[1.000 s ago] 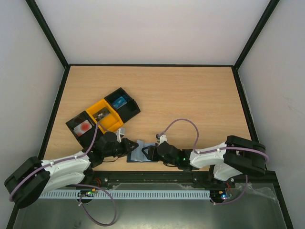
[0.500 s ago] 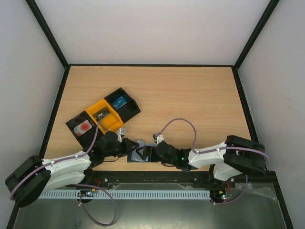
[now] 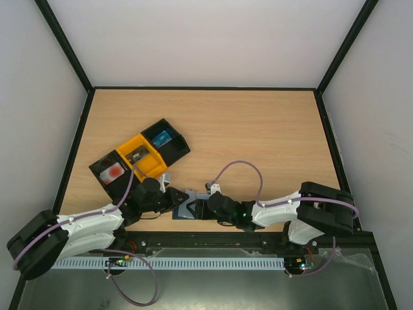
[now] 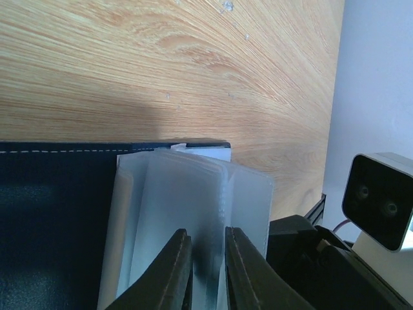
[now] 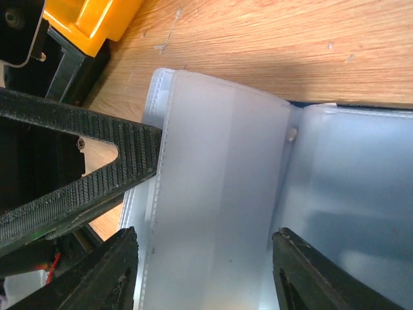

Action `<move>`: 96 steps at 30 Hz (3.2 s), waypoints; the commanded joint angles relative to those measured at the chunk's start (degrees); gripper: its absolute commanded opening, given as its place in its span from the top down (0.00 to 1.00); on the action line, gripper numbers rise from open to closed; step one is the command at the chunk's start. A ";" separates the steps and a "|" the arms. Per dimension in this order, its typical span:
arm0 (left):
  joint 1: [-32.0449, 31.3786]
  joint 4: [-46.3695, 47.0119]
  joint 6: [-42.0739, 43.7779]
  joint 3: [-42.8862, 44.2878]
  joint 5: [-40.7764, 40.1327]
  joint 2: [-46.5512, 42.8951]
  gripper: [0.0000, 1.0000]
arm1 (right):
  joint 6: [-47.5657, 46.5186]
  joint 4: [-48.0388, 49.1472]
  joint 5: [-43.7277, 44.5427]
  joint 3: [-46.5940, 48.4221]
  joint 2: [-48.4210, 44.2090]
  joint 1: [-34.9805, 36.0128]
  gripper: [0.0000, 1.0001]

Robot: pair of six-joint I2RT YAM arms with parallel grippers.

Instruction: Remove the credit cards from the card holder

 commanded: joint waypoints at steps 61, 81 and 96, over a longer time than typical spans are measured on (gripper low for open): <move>-1.51 3.62 -1.84 2.54 0.90 2.07 0.79 | -0.89 -1.15 3.37 -0.67 -1.85 0.53 0.51; -1.61 -2.20 0.06 2.97 -2.12 -0.04 0.79 | -0.79 -2.31 4.61 -1.40 -3.18 0.53 0.52; -1.64 -4.41 0.73 2.82 -3.34 -0.88 0.79 | -0.55 -0.61 4.00 -2.22 -3.19 0.55 0.64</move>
